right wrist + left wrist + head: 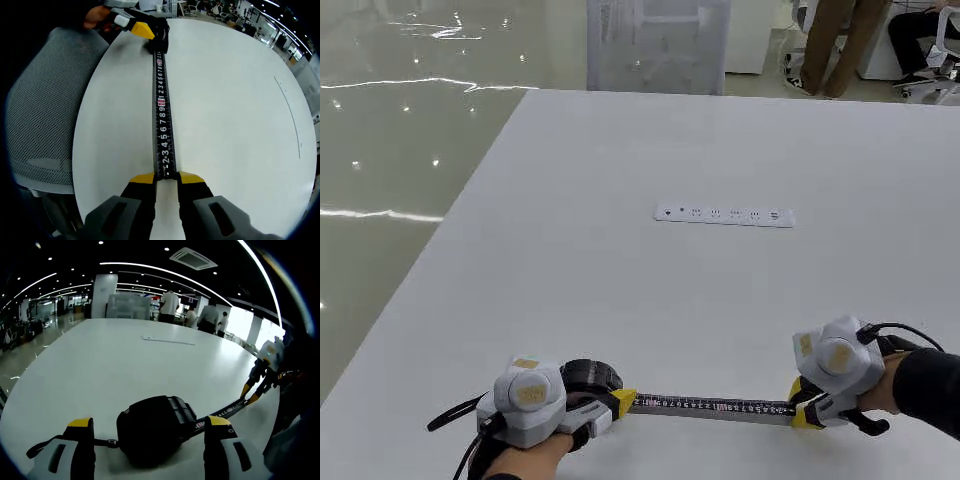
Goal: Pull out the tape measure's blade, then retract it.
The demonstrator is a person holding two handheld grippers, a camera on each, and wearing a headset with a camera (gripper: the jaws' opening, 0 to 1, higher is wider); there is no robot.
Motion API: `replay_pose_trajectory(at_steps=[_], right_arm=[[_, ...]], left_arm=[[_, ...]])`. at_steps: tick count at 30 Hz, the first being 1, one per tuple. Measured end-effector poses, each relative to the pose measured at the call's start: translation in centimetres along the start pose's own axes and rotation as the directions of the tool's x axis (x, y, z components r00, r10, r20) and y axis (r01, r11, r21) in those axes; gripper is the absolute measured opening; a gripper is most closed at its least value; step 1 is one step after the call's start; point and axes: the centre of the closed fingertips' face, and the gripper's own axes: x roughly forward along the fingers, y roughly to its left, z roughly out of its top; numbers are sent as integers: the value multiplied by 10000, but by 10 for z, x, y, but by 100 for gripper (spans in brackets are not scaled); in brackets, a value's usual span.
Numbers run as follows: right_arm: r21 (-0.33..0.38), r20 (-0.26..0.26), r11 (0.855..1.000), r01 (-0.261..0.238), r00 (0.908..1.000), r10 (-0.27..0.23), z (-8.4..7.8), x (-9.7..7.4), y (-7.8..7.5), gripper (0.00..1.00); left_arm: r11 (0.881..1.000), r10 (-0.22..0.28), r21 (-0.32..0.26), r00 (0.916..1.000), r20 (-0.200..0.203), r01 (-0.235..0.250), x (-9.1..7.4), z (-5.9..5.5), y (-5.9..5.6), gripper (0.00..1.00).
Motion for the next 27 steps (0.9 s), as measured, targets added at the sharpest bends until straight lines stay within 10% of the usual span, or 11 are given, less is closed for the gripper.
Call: replay_pose_trajectory(at_steps=[27], right_arm=[[625, -1634, 9980, 19, 9865, 84, -1, 3, -2, 12]], left_arm=[[9934, 1145, -77, 9932, -222, -1147, 4, -1, -5, 64]])
